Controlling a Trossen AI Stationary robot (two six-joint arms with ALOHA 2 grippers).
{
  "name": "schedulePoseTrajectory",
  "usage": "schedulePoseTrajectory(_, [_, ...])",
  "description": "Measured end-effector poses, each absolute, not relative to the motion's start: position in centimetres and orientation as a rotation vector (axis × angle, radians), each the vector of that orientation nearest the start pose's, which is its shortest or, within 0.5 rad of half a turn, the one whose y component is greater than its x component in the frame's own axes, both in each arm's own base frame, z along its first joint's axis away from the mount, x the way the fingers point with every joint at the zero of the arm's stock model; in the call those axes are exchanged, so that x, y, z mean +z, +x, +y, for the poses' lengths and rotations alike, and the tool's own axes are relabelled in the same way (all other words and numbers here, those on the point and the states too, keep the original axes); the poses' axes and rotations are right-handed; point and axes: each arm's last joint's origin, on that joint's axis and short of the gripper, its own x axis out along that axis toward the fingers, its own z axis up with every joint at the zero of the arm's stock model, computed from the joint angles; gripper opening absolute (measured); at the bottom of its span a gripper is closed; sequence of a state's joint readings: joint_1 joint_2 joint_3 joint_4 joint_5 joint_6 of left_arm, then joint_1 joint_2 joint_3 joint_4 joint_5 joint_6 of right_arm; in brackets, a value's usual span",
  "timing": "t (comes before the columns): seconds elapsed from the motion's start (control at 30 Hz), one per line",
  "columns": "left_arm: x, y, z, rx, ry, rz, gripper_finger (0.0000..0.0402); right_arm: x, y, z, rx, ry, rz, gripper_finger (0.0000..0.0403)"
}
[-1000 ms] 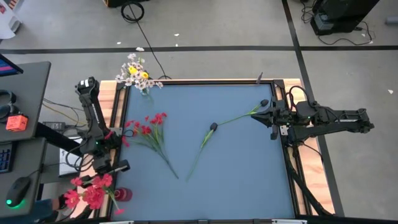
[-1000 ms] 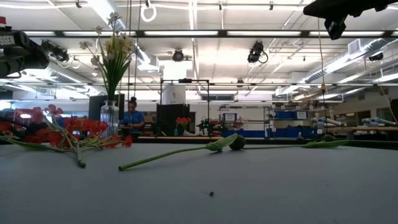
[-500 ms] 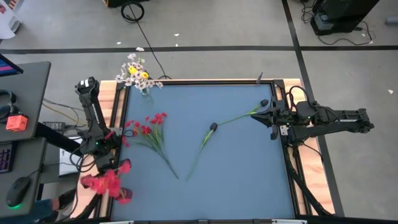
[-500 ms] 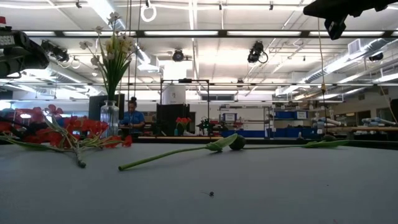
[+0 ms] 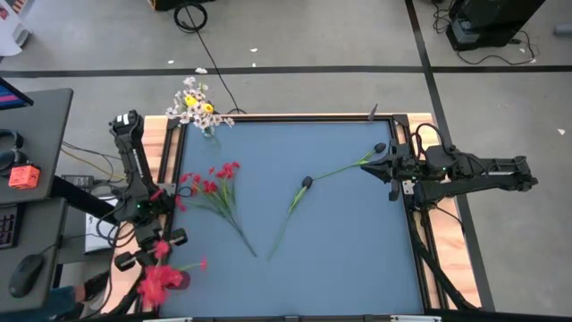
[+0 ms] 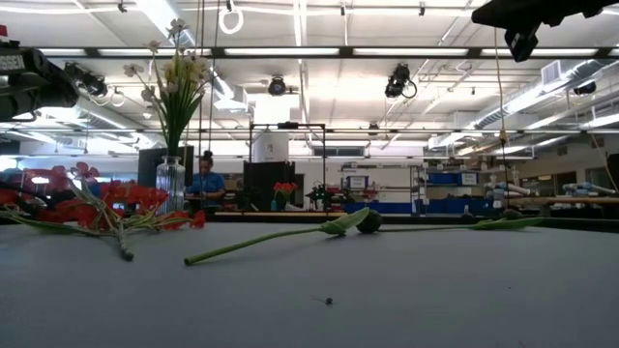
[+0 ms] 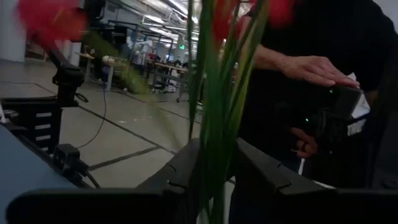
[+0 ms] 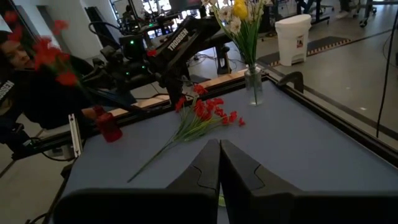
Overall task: Sort flowers into vase by color
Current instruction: Put the right red flowers into the red vase
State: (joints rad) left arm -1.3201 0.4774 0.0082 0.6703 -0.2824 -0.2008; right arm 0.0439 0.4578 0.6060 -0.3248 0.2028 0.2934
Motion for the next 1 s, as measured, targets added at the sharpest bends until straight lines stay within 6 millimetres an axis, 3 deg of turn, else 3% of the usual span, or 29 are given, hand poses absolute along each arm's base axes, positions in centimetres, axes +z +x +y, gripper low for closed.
schedulePoseTrajectory(0.27, [19.0,3.5,-12.0,-1.078,-0.339,-0.065,0.0098,29.9,11.1,-0.1,-0.183,0.270,0.151,0.0019])
schedulePoseTrajectory(0.57, [22.0,3.7,-12.6,-1.049,-0.244,-0.031,0.0098,29.9,11.1,-0.1,-0.183,0.270,0.149,0.0019])
schedulePoseTrajectory(1.0, [29.6,3.7,-11.5,-0.942,-0.099,0.108,0.0098,29.9,11.1,-0.1,-0.183,0.271,0.150,0.0019])
